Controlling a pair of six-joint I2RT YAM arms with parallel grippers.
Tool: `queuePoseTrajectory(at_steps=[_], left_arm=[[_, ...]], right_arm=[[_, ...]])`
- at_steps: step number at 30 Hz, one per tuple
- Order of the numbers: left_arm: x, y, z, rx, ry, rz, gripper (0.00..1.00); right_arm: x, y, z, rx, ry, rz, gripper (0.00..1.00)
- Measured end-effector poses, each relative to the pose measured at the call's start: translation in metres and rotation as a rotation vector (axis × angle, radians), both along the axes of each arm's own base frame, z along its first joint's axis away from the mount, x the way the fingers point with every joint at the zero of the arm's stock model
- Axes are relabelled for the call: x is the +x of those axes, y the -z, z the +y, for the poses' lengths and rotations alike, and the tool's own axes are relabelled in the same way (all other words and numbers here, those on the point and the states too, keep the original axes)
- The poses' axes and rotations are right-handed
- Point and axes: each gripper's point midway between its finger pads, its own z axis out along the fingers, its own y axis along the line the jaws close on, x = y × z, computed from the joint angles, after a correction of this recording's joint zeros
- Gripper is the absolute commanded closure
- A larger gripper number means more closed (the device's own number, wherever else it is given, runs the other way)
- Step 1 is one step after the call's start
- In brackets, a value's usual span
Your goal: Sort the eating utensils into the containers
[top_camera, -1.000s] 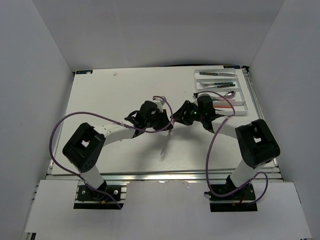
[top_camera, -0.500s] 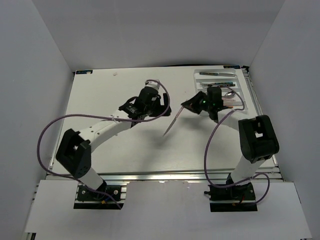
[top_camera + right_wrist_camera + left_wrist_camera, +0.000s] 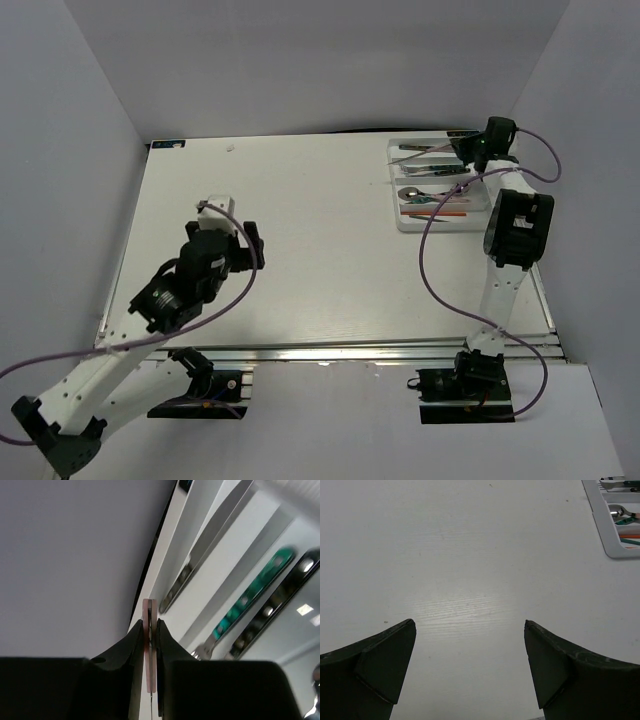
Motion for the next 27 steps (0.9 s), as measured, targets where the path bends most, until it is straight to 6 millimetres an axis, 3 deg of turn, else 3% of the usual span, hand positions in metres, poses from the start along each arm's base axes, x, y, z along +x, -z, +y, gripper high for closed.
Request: queuePoseTrajectory(at_steps=[3,6,12,15,17,19,27], left_arm=[[-0.011,0.001,0.007,-0.025,0.01,-0.022,0.02],[-0.009,0.001,0.006,-0.026,0.007,-0.024,0.02],[0.0,0.03,-0.006,0.042,0.022,0.07,0.02],[0.0,0.041,-0.008,0.061,0.031,0.101,0.02],[-0.001,0.04,-0.008,0.058,0.034,0.1,0.02],[-0.001,0.037,-0.008,0.049,0.036,0.09,0.02],[-0.004,0.029,-0.007,0.025,0.042,0.066,0.02]], right_arm=[[0.02,0.016,-0.032,0.008,0.06,0.005,1.0],[0.044,0.027,-0.051,-0.002,0.085,-0.024,1.0],[0.045,0.046,-0.047,0.029,0.107,-0.03,1.0],[0.047,0.045,-0.045,0.025,0.115,-0.033,1.0],[0.049,0.04,-0.046,0.02,0.119,-0.051,1.0],[0.051,0.037,-0.048,0.015,0.125,-0.061,0.93],[0.052,0.035,-0.052,0.02,0.155,-0.065,1.0]])
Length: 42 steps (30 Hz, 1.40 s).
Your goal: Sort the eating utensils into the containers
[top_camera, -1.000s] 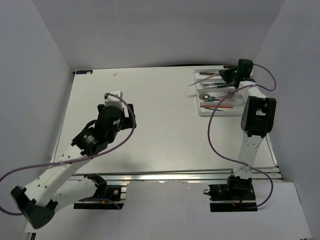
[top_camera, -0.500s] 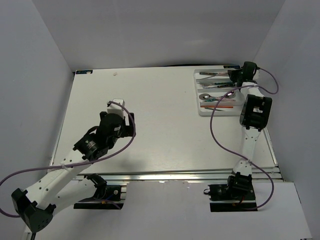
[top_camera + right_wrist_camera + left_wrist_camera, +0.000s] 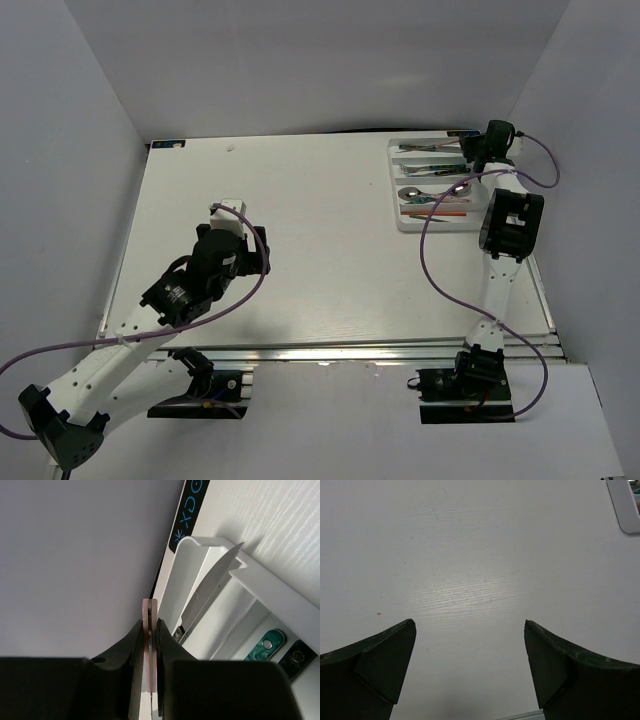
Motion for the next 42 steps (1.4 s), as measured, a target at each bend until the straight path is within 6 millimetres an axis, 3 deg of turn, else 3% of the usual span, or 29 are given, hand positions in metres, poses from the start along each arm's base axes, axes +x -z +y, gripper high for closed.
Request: queuePoseTrajectory(at_steps=[8,12,14,16,18,20,22,25,29,33,37,39,42], left_arm=[[0.0,0.0,-0.001,-0.002,0.006,0.003,0.02],[-0.001,0.0,-0.002,-0.003,0.009,0.004,0.02],[-0.001,0.001,-0.002,-0.004,0.012,0.005,0.02],[-0.001,0.001,-0.002,-0.004,0.013,0.005,0.02],[-0.001,0.001,-0.002,-0.005,0.013,0.005,0.02],[-0.001,0.001,-0.002,-0.005,0.014,0.005,0.02],[-0.001,0.0,-0.003,-0.007,0.016,0.004,0.02],[-0.002,-0.002,-0.002,-0.013,0.016,-0.002,0.02],[-0.004,-0.008,0.0,-0.028,0.013,-0.023,0.02],[-0.002,-0.015,0.011,-0.033,-0.046,-0.052,0.02],[0.005,-0.014,0.036,0.007,-0.207,-0.063,0.02],[0.009,-0.014,0.054,0.04,-0.311,-0.066,0.02],[0.011,-0.015,0.088,0.085,-0.48,-0.082,0.02]], right_arm=[[0.002,0.0,-0.009,-0.01,0.077,0.004,0.96],[0.006,-0.002,-0.007,-0.02,0.081,-0.003,0.61],[0.006,-0.001,-0.006,-0.023,0.077,-0.002,0.51],[0.006,-0.001,-0.005,-0.029,0.073,0.001,0.49],[0.006,-0.001,-0.005,-0.032,0.071,0.001,0.37],[0.005,0.0,-0.006,-0.045,0.07,0.003,0.32],[0.004,0.003,-0.007,-0.058,0.074,0.017,0.13],[0.0,0.009,-0.01,-0.081,0.083,0.048,0.11],[-0.009,0.002,-0.012,-0.124,0.086,0.092,0.11],[-0.024,-0.031,-0.007,-0.205,0.05,0.113,0.11],[-0.054,-0.102,0.002,-0.384,-0.013,0.09,0.11],[-0.082,-0.147,0.015,-0.517,-0.062,0.065,0.11],[-0.143,-0.215,0.044,-0.713,-0.139,0.003,0.1]])
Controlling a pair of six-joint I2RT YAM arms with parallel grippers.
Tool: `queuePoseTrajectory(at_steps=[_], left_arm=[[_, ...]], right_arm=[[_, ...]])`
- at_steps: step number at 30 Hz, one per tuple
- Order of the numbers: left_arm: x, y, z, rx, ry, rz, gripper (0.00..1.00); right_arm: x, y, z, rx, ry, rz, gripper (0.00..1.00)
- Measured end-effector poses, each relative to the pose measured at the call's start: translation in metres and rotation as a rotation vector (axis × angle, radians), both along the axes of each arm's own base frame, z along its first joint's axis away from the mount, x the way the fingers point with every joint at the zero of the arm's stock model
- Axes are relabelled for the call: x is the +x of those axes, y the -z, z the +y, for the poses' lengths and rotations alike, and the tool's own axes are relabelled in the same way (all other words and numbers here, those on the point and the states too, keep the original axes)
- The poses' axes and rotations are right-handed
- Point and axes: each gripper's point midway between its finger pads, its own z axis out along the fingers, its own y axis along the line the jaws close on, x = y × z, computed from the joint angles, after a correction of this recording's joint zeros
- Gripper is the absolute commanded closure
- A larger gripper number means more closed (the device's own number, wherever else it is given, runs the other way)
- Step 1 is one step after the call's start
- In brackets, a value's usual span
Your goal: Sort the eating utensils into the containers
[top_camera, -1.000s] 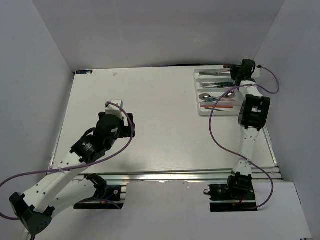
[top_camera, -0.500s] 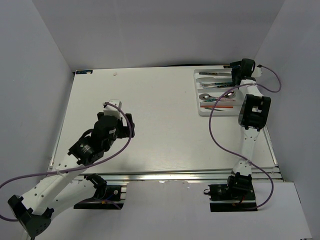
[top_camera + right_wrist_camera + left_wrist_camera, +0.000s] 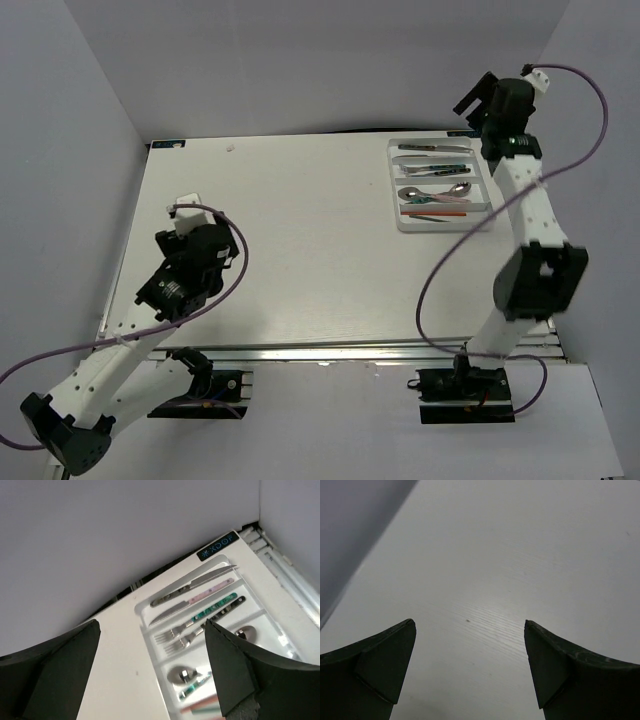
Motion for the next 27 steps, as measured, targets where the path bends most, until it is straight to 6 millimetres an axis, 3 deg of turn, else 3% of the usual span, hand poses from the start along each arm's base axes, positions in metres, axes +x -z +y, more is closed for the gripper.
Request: queuePoseTrajectory(at_steps=[4,8,12,16,23,27], left_arm=[[-0.007,-0.012,0.043,0.049,-0.195,-0.038,0.02],[-0.014,-0.038,0.062,0.045,-0.289,-0.111,0.02],[-0.027,-0.055,0.072,-0.006,-0.308,-0.192,0.02],[-0.041,-0.064,0.079,-0.077,-0.298,-0.278,0.02],[-0.046,-0.062,0.08,-0.096,-0.269,-0.3,0.02],[-0.044,-0.061,0.077,-0.095,-0.253,-0.292,0.02]], right_arm=[[-0.106,-0.058,0.049,-0.196,-0.139,-0.089,0.11],[-0.209,-0.081,0.078,-0.267,-0.287,-0.185,0.11],[-0.275,-0.08,0.076,-0.272,-0.354,-0.249,0.11],[-0.305,-0.053,0.077,-0.304,-0.419,-0.205,0.1],[-0.331,0.02,0.08,-0.368,-0.528,-0.048,0.1],[-0.342,0.042,0.08,-0.376,-0.556,-0.014,0.11]])
